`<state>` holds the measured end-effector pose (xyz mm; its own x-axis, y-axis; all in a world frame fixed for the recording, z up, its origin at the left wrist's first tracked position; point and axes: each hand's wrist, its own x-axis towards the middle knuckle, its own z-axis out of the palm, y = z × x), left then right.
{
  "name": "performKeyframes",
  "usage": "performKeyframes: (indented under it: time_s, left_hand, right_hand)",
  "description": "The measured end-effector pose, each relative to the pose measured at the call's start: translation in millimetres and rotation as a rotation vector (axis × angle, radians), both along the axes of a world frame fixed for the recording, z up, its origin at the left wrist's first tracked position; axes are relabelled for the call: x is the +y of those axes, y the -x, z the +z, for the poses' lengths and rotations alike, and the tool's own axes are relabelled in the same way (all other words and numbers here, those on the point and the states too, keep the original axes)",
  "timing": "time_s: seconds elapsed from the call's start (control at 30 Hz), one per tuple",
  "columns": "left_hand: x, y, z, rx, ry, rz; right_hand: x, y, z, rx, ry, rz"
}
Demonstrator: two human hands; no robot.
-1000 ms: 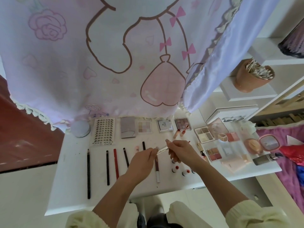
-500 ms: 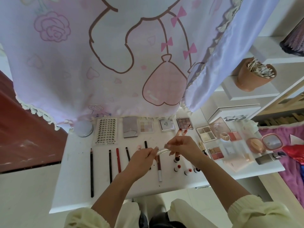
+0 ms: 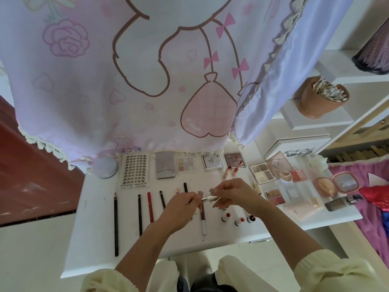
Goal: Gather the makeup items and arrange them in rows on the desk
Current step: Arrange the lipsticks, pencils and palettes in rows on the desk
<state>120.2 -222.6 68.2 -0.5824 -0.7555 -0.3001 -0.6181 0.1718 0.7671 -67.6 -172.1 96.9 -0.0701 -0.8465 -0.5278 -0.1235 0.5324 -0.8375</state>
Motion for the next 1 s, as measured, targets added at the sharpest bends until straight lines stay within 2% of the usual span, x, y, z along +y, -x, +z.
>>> performKeyframes:
  time_s: [0.13, 0.37, 0.5, 0.63, 0.8, 0.9, 1.0]
  left_hand:
    - [0, 1, -4, 0.024, -0.030, 0.002]
    - [-2, -1, -9, 0.027, -0.042, 0.032]
    - [0, -1, -10, 0.038, -0.048, 0.044]
    - [-1, -3, -11, 0.034, -0.044, 0.031]
    - [1, -5, -9, 0.027, -0.036, 0.025]
    - [1, -5, -10, 0.014, -0.005, 0.022]
    - [0, -3, -10, -0.011, 0.009, -0.004]
  right_hand:
    - [2, -2, 1, 0.072, -0.030, 0.045]
    - [4, 7, 0, 0.018, 0.068, 0.032]
    - [1, 8, 4, 0.072, 0.039, 0.129]
    - [-4, 4, 9, 0.447, 0.106, 0.348]
    - [-9, -2, 12, 0.845, 0.149, 0.472]
    - [-8, -2, 11, 1.019, 0.178, 0.490]
    - [-5, 1, 9, 1.097, 0.230, 0.499]
